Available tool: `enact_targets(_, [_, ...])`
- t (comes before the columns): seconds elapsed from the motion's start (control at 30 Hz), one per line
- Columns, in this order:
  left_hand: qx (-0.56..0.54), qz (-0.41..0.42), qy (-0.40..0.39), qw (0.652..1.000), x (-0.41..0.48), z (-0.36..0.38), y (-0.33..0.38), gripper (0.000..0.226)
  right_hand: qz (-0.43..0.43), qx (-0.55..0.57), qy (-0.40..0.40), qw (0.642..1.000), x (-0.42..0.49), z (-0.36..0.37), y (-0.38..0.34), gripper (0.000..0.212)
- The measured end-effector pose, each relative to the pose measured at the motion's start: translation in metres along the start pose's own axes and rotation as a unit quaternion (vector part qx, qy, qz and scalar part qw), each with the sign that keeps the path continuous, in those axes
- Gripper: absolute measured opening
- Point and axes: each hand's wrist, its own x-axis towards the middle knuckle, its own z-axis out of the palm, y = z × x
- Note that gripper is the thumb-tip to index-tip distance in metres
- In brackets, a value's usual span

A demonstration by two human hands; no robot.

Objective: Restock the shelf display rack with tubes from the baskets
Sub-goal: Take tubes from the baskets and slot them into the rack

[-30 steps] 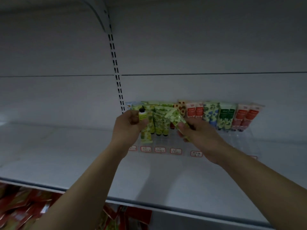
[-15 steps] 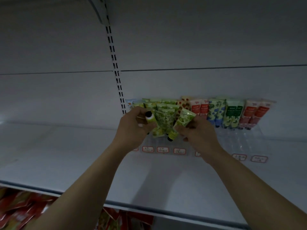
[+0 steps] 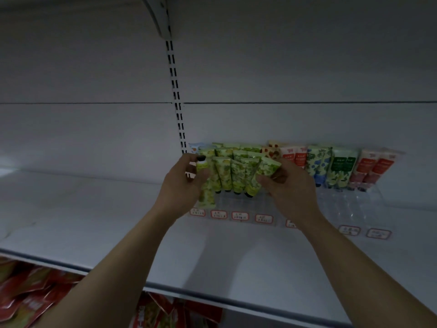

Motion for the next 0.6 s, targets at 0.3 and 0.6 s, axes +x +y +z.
enact_targets(0.3, [0.083,0.004,-0.068,0.994,-0.011,-0.006,0.003,0.028,-0.047,-0.088,0.008,0.995,0.001,0.004,-0.002,0.044])
enact_targets(0.6, [0.106,-0.128,-0.103,0.981,-0.012,-0.016,0.015,0.033,-0.043,0.009,-0.016,0.999,0.001,0.007,-0.012,0.032])
